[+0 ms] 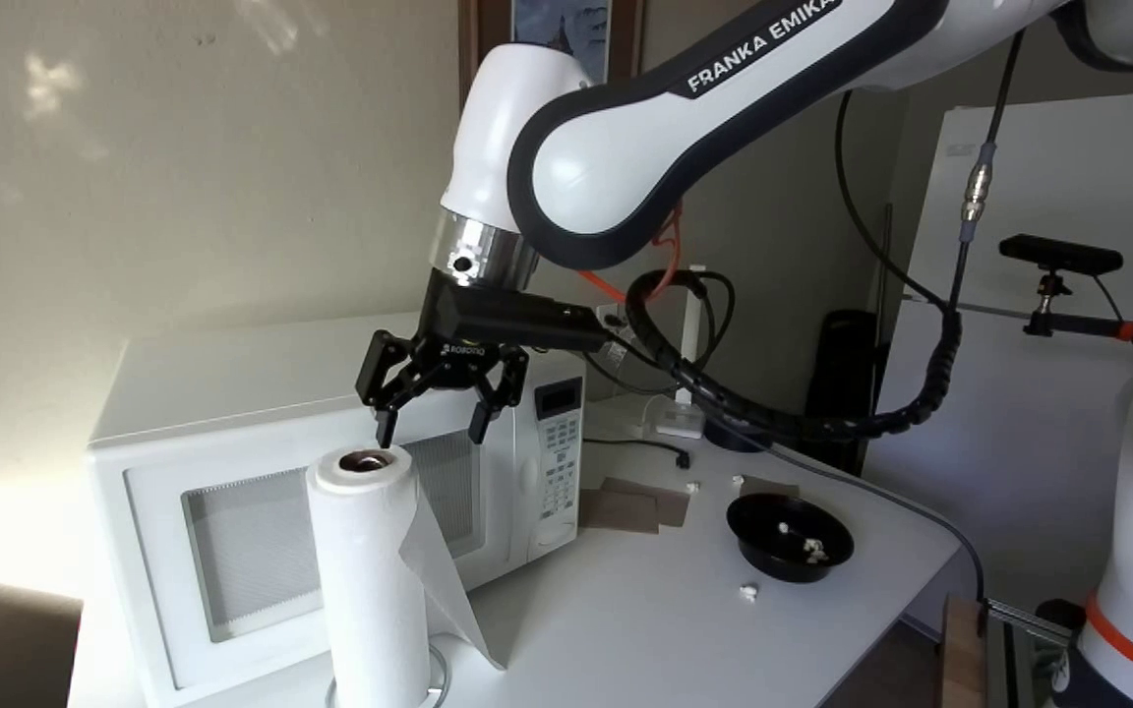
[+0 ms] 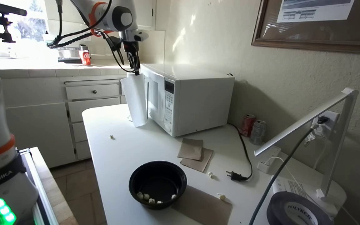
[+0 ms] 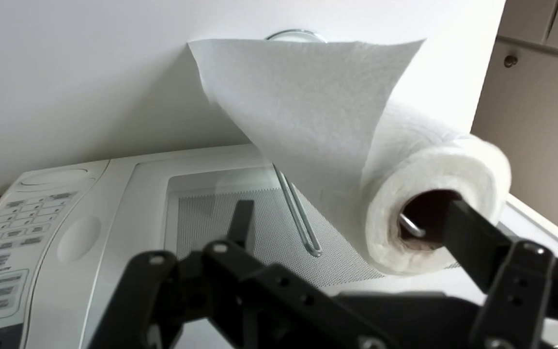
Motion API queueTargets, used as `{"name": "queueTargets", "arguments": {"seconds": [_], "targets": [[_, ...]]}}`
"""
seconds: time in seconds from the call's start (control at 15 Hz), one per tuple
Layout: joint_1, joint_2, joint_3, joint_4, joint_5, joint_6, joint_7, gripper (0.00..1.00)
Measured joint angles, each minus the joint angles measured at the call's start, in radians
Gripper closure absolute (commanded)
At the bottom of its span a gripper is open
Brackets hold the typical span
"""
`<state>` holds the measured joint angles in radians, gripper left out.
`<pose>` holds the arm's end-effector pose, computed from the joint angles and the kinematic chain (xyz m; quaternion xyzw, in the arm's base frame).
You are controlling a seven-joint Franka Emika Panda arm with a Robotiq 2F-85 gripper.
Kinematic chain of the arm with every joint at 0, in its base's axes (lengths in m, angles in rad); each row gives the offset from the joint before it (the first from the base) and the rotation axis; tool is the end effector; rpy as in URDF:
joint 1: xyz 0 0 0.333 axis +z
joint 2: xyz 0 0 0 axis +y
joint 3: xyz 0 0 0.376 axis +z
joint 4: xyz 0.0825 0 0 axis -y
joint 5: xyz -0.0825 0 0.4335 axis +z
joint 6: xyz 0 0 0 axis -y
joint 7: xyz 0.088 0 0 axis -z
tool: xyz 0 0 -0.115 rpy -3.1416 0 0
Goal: Remove the paper towel roll from the paper towel holder
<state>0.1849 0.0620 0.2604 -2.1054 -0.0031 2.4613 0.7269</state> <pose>0.5676 0.2686 0.4446 -0.9792 0.1392 -0.1191 0.0871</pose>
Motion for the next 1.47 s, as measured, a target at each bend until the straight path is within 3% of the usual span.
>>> {"name": "queueTargets", "arguments": {"seconds": [0.8, 1.47], "targets": [[0.022, 0.052, -0.022, 0.018, 0.004, 0.031, -0.002, 0.00], [0.035, 0.076, -0.033, 0.039, 0.017, 0.031, -0.007, 0.11]]}}
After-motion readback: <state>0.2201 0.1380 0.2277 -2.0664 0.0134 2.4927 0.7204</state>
